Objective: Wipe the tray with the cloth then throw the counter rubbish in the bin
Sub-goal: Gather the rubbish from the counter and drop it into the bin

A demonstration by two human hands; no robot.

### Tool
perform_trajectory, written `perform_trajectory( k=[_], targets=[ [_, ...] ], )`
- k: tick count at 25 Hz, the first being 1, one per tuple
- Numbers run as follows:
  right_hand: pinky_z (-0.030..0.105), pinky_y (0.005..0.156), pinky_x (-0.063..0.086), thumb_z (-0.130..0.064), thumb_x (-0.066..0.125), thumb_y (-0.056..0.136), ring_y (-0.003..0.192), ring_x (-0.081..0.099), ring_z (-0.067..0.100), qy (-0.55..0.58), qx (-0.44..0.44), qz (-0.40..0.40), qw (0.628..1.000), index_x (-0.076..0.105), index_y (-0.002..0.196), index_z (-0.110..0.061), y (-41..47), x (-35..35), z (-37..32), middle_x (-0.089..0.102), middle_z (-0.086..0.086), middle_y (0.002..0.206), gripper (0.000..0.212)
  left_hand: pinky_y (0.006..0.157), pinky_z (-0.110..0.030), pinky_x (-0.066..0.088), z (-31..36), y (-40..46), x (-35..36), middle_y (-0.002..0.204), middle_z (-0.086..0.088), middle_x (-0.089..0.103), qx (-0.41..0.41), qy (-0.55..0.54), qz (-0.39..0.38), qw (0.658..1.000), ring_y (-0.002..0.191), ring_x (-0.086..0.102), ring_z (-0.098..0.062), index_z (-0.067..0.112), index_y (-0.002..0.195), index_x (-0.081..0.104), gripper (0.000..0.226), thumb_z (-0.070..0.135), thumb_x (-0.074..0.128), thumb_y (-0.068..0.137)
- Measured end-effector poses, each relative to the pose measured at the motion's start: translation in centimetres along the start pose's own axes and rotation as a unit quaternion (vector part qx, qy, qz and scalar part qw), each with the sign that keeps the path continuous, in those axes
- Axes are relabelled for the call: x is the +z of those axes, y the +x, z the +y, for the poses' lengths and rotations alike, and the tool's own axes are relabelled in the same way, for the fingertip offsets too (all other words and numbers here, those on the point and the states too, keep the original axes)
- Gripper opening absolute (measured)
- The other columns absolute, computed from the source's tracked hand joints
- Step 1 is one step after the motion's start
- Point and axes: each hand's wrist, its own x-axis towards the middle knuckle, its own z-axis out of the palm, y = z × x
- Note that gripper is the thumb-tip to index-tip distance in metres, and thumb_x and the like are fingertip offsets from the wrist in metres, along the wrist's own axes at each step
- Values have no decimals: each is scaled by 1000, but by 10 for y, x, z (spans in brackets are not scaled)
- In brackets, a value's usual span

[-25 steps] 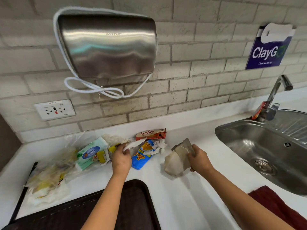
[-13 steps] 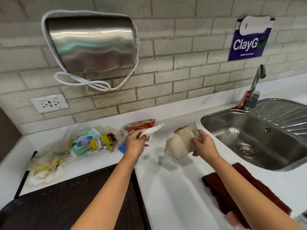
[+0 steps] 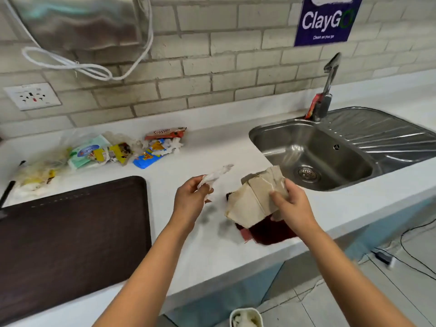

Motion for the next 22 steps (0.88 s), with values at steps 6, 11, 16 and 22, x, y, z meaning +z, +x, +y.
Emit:
perform_trajectory(
  k=[6, 11, 16, 22],
  targets=[
    [23, 36, 46, -8, 55, 83, 51, 55, 9, 35, 10, -48, 998, 57, 82, -19, -73, -39, 60, 54, 6, 70, 11, 69, -21, 52, -53, -104, 33, 86, 5, 68, -53, 8, -31, 998, 77, 66, -8, 25, 91, 64, 26, 1, 53, 90],
    [23, 37, 47, -12, 51, 76, 53, 53, 3, 64, 64, 43, 995, 55, 77, -18, -138, -52, 135, 52, -8, 65, 7, 60, -10, 47, -136, -166, 45, 83, 5, 65, -164, 104, -96, 976, 70, 61, -4, 17, 99, 62, 21, 1, 53, 90],
    [16, 41, 41, -25, 54, 72, 48, 44, 1, 17, 198, 129, 972, 53, 71, -22, -213, -45, 238, 52, -12, 56, 3, 48, -13, 43, -236, -198, 32, 93, -5, 64, -336, 213, -108, 911, 70, 58, -9, 9, 112, 61, 21, 11, 51, 93],
    [21, 55, 43, -8, 54, 89, 67, 51, 22, -53, 339, 51, 938, 61, 95, -13, -258, -4, 359, 57, -4, 71, 10, 42, -18, 39, -338, -191, 34, 78, -6, 62, -465, 193, -78, 861, 65, 57, -19, 5, 108, 60, 20, 10, 52, 91]
  ],
)
